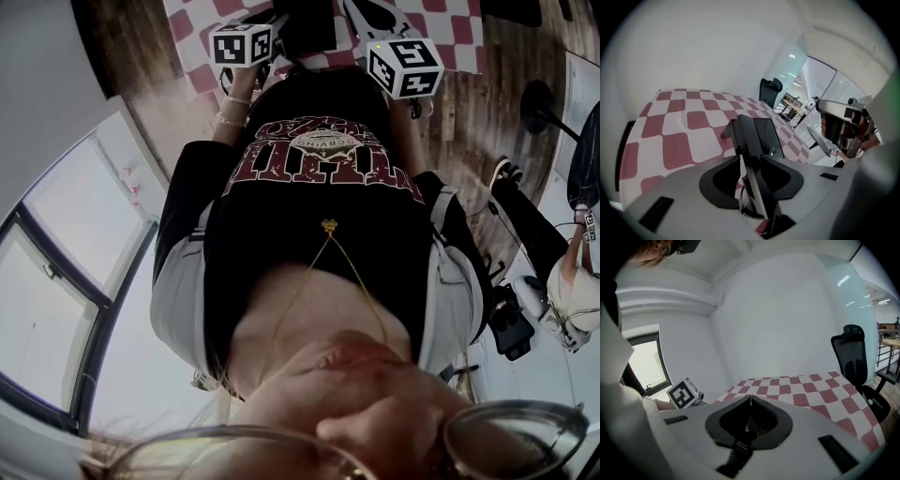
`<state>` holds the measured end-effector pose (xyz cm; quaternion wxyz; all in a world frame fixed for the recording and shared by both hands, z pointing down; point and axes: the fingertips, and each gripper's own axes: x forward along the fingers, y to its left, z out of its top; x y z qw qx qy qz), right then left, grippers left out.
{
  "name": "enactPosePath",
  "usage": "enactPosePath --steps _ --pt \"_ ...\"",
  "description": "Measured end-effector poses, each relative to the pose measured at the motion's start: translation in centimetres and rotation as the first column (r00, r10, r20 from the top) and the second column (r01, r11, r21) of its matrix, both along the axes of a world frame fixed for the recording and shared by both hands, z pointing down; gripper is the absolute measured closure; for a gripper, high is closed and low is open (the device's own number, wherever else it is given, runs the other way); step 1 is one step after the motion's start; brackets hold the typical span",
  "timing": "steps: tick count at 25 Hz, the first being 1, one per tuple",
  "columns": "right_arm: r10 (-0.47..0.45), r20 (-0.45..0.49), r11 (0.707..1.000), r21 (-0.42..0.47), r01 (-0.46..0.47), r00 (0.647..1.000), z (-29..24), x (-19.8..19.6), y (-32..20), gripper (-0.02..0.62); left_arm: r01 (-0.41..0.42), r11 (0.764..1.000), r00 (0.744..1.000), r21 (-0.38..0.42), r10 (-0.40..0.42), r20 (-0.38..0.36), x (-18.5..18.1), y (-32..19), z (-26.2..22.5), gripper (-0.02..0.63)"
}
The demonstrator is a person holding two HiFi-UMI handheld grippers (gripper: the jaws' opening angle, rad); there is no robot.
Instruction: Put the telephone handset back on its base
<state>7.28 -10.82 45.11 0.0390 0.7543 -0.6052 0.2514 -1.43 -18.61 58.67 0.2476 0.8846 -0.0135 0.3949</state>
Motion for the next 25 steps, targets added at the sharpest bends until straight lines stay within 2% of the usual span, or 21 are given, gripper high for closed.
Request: enactPosePath --steps 5,8,13,19,23,25 --pt "-0.001 -0.004 1.000 0.008 0.001 1.000 -0.25 0.06 -0.10 0.574 -0.007 0.998 1.000 -0.066 0.008 0.007 -0.29 0.01 -0.42 0.471" --pt "0.006 -0.005 1.000 0.004 -0.006 1.000 -0.14 0.23 0.13 0.574 -0.017 0.994 1.000 -0.104 0.015 -0.014 -0.25 0.18 -0.50 0.506" --pt "0.013 -0.002 1.000 -0.004 -0.013 1.000 0.02 0.42 0.32 0.574 0.017 0.973 0.993 -0.231 -0.043 -0.106 -0.27 -0.26 -0.76 0.522" --pt "0.006 -0.001 1.000 -0.007 -0.006 1.000 0.06 0.15 -0.05 0.574 0.045 0.943 0.978 -0.330 -0.109 -0.179 -0.23 -0.36 -0.78 0.526" --pt "-0.003 0.002 1.000 -0.010 0.003 1.000 0.19 -0.19 -0.39 0.574 0.028 0.931 0.965 -0.365 -0.120 -0.233 -0.20 -0.38 -0.85 0.526" --pt "-0.005 0.003 1.000 -0.013 0.005 1.000 0.30 -0.28 -0.58 0.574 0.011 0.916 0.954 -0.401 -0.130 -0.271 -0.19 -0.40 -0.65 0.528"
